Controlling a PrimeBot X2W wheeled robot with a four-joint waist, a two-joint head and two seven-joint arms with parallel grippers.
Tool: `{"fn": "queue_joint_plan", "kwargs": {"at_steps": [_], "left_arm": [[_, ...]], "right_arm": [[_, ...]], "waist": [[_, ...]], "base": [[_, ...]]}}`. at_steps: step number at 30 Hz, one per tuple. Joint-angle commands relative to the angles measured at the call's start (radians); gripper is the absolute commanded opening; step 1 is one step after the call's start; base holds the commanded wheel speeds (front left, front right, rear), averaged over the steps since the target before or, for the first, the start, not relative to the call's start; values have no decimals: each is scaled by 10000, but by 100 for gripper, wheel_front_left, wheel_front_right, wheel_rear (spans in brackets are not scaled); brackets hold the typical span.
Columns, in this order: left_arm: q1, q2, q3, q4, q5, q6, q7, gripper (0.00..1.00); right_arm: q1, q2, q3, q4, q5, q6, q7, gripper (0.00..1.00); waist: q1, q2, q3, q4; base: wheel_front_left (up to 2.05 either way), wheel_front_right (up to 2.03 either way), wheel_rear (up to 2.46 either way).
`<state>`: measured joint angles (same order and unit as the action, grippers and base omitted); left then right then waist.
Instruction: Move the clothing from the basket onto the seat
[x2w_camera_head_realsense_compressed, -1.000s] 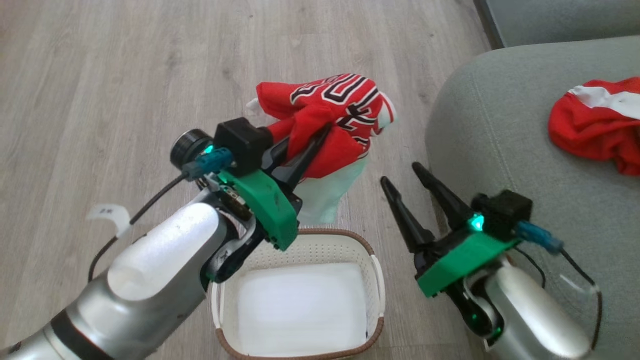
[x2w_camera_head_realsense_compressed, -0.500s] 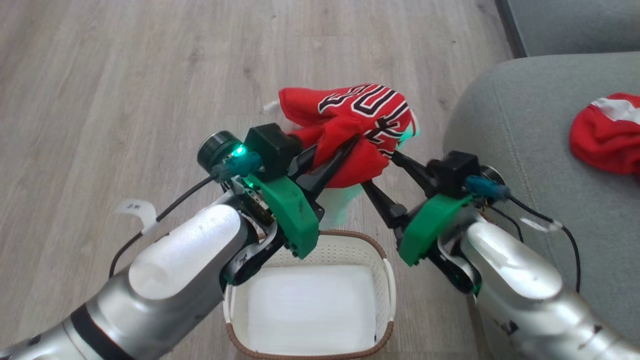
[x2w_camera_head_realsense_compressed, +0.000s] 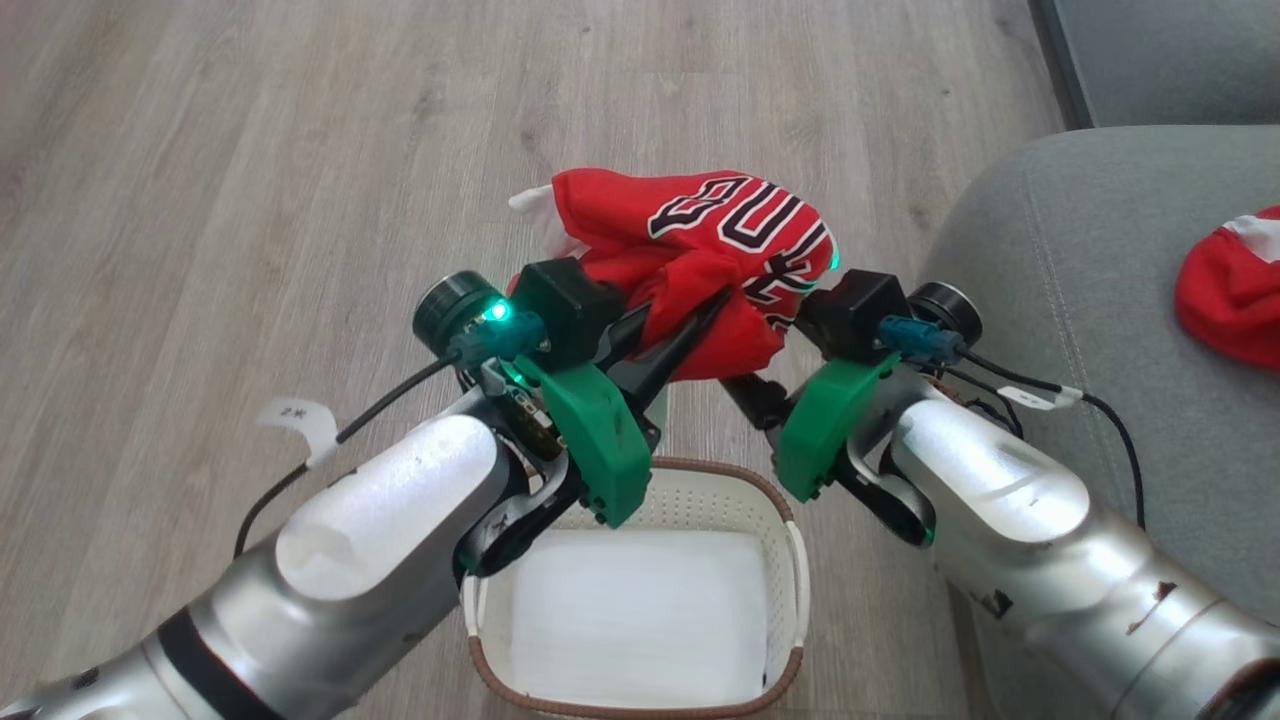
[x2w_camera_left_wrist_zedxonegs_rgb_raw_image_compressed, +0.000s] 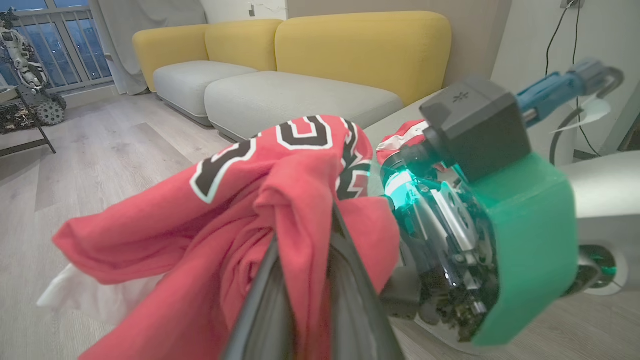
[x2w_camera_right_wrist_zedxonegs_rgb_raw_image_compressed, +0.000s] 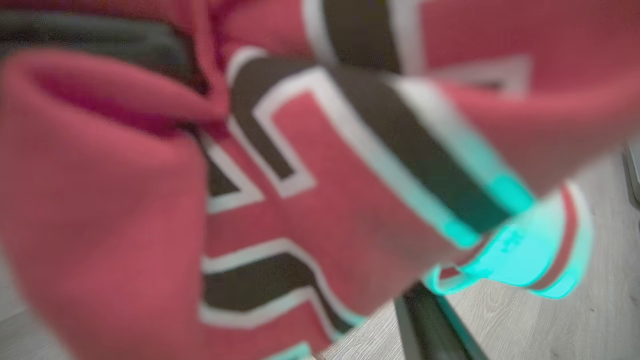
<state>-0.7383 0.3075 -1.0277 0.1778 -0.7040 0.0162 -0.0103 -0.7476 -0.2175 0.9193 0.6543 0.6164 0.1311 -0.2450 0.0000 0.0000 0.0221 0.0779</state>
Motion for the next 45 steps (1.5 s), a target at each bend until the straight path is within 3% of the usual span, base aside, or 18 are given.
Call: {"fn": "queue_joint_plan", "kwargs": {"at_steps": [1, 2, 3, 13, 22, 23, 24, 25, 35, 45], "left_arm": [[-759, 97, 380, -214, 22, -64, -13, 0], [-765, 94, 376, -203, 17, -65, -15, 0], [-769, 95, 373, -191, 12, -66, -19, 0], [-743, 204, 437, -91, -45, 36, -103, 0], [-515, 381, 540, -54, -151, 221, -249, 0], [-474, 403, 544, -67, -161, 253, -258, 15], [-428, 420, 547, -84, -184, 279, -256, 76], [-389, 432, 546, -107, -208, 298, -252, 100], [-230, 637, 518, -448, -205, 471, -236, 100], [10, 823, 447, -650, -158, 595, -371, 100]], "right_arm": [[-336, 193, -23, -198, 78, -4, -129, 58], [-377, 213, 37, -156, 127, -4, -142, 19], [-406, 231, 90, -131, 185, -4, -151, 0], [-133, 28, -350, -924, 195, -4, -166, 0], [1080, -45, -2156, -1761, -137, -4, -167, 0], [1241, -37, -2309, -1872, -217, -4, -167, 0], [1389, -26, -2445, -1983, -310, -4, -167, 0], [1528, -7, -2608, -2108, -393, -4, -167, 0], [2668, 49, -4181, -3343, -1187, -4, -167, 0], [3250, -276, -5186, -3929, -1389, -4, -168, 0]], "waist": [[0, 0, 4, 6], [0, 0, 6, 14], [0, 0, 2, 15], [0, 0, -58, -133], [0, 0, -179, -349], [0, 0, -185, -389], [0, 0, -191, -438], [0, 0, -195, -488], [0, 0, -168, -1262], [0, 0, 38, -2691]], "base": [[0, 0, 0], [0, 0, 0], [0, 0, 0], [0, 0, 0], [0, 0, 0], [0, 0, 0], [0, 0, 0], [0, 0, 0], [0, 0, 0], [0, 0, 0]]}}
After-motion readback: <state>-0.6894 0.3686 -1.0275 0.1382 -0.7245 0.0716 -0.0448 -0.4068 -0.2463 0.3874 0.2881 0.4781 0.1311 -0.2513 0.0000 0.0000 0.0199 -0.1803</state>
